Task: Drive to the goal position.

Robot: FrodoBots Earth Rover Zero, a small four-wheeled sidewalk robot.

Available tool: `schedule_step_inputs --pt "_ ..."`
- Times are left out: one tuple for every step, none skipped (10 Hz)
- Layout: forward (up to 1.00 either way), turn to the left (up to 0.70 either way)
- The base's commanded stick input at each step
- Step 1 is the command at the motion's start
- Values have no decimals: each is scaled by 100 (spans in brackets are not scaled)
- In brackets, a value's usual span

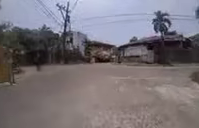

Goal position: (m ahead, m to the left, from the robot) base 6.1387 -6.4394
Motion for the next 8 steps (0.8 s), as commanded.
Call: schedule_step_inputs --pt "100 -40" --pt "100 -40" --pt "100 -40" --pt "100 -40" --pt "100 -40" --pt "100 -40" --pt "100 -40" --pt "100 -40"
